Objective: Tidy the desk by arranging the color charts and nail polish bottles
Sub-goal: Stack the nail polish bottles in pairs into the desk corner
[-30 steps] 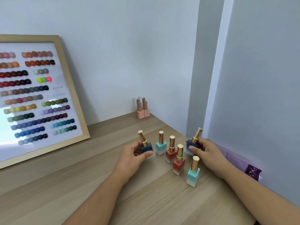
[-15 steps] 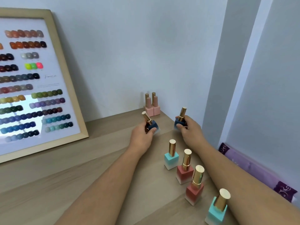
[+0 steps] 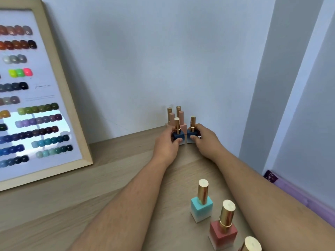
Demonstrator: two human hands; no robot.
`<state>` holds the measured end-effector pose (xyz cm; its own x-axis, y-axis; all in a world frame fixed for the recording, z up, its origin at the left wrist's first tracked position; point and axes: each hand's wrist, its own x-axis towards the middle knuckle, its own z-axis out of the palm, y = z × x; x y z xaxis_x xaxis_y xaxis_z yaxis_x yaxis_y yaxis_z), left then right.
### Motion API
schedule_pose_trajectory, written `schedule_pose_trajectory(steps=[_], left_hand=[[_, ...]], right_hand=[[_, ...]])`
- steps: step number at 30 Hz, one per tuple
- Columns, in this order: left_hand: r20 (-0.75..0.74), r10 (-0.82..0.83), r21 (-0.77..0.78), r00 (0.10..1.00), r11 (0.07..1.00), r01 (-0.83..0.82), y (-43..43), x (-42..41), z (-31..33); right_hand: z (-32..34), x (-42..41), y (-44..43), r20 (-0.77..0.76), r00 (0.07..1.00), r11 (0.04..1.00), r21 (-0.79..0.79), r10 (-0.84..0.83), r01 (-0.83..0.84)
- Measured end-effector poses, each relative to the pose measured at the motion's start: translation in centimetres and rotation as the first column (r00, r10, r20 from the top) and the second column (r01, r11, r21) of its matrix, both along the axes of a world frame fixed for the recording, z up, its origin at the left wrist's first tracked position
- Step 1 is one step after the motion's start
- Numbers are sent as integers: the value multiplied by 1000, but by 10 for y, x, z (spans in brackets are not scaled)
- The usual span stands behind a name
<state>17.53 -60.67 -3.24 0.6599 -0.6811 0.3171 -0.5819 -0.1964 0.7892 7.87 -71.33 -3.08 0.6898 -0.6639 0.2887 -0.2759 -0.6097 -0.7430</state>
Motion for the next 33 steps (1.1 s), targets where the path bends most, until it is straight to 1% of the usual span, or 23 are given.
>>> schedule_pose_trajectory(steps=[3, 7, 11, 16, 23, 33], left_hand=[[27, -5, 21, 1000, 1000, 5, -2, 1, -1], [54, 45, -15, 998, 999, -44, -4, 3, -1], [-9, 106, -57, 994, 993, -107, -5, 3, -3], [-44, 176, -73, 983, 981, -179, -8, 6, -3], [-62, 247, -33, 967, 968, -249, -16, 11, -4], [-68, 261, -35, 963, 964, -263, -20, 16, -4]], right_hand=[[1, 3, -2, -15, 999, 999, -30, 42, -43], [1, 4, -3, -7, 1000, 999, -26, 24, -24], [0, 8, -2, 33, 997, 998, 8, -64, 64], [-1, 17, -3, 31, 995, 995, 7, -97, 97], [-2, 25, -7, 6, 995, 993, -55, -103, 104], [-4, 31, -12, 29, 994, 994, -29, -104, 105]])
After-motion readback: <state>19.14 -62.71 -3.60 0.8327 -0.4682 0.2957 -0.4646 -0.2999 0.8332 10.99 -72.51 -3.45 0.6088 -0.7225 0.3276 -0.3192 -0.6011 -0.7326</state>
